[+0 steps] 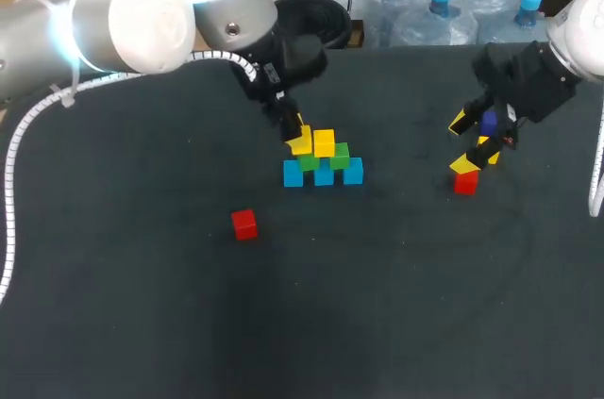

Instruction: Place the blue cubes, place green cubes on the blue cubes, place the yellow cubes on the green cubes, then place the red cubes on the yellow cubes, and place purple cube on the red cubes.

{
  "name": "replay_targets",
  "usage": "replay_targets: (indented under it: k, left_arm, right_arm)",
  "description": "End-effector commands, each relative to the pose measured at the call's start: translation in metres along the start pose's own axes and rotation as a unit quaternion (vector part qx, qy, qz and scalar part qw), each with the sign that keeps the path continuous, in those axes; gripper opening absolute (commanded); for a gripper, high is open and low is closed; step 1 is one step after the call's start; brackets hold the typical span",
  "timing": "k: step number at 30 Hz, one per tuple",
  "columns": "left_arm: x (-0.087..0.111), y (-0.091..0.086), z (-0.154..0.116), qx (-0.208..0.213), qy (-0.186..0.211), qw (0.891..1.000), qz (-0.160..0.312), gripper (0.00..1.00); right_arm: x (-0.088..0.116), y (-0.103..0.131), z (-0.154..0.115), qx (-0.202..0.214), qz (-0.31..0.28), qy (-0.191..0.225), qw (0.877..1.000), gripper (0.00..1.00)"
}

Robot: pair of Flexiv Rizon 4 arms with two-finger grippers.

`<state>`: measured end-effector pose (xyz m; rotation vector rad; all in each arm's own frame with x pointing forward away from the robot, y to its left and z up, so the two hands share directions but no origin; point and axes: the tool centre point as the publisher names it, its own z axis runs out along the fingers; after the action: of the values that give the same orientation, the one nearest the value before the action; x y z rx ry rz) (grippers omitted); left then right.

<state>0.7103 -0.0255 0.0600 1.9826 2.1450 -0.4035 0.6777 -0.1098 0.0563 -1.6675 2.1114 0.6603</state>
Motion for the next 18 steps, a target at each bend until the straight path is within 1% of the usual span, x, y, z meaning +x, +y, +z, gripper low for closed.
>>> replay_targets:
  k: [1, 18]
  left_arm:
    - [-0.0016, 0.0035, 0.0012, 0.004, 0.002, 1.000, 0.002, 0.00]
    - [-0.0007, 0.0032, 0.0018, 0.006, 0.003, 1.000, 0.002, 0.00]
  right_arm:
    - [0.0002, -0.0006, 0.0005, 0.000, 0.000, -0.001, 1.000, 1.00]
    - [0.0002, -0.0006, 0.0005, 0.000, 0.000, -0.001, 1.000, 1.00]
